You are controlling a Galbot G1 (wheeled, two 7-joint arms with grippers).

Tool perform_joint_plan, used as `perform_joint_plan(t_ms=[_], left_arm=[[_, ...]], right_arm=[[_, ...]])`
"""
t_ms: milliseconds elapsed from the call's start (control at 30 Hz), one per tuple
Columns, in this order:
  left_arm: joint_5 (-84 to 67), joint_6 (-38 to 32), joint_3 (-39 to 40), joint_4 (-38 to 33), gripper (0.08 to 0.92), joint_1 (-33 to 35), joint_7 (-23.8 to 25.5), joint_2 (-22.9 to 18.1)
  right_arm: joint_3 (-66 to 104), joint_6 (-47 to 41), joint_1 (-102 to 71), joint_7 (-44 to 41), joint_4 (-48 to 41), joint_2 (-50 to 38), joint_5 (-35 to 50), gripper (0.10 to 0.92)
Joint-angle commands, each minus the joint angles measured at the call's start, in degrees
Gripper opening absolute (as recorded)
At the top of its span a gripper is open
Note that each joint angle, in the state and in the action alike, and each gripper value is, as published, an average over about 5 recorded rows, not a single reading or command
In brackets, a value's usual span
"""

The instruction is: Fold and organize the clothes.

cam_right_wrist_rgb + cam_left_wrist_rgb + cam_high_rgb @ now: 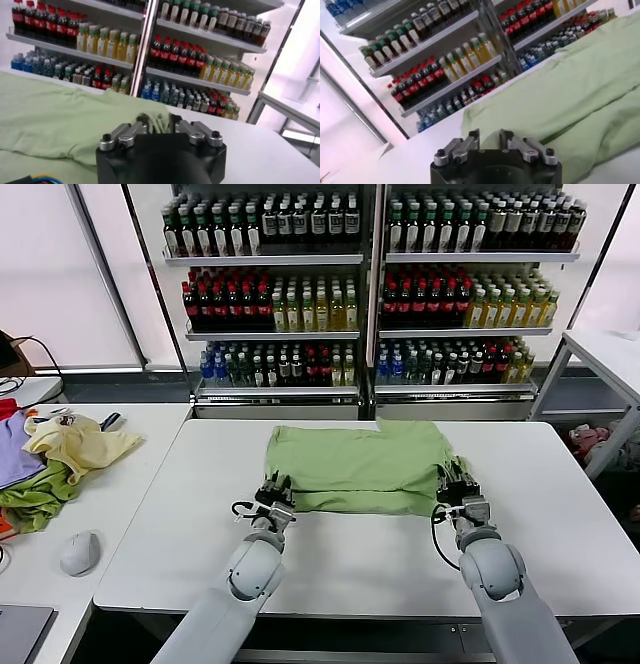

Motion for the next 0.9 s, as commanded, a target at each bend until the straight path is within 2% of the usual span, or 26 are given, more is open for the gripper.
perform_joint_plan(t_ms=[33,200,367,700,800,900], left_arm=[[-8.73,1.57,-3.53,-10.86,0.611,7.62,-0.84,1.31],[-13.86,1.99,-4.06,-9.35,0.756,7.44,-0.88,1.03],[-17.05,3.02,-3.96,-6.54,0.819,5.34,-0.84,0.47],[-18.98,4.16,-2.76,-2.23,0.823,1.28,-1.14,0.4],[-19.09,4.18,-2.5,-1.18,0.797,0.67,-1.48,0.32],[-19.43,4.23,-2.41,-0.54,0.729,0.17,-1.8,0.34]], right_arm=[[5.3,0.96,-6.82,-0.02,6.01,-0.37,1.22,0.64],[7.99,0.56,-7.91,0.85,5.57,-0.89,4.18,0.779],[9.39,-3.27,-8.83,0.89,4.79,-1.32,5.74,0.821],[7.04,-10.35,-5.92,0.12,1.0,-1.65,8.23,0.823],[5.41,-12.35,-4.63,0.14,-0.19,-1.61,8.32,0.823],[3.86,-13.64,-4.0,0.15,-0.93,-1.53,8.87,0.823]])
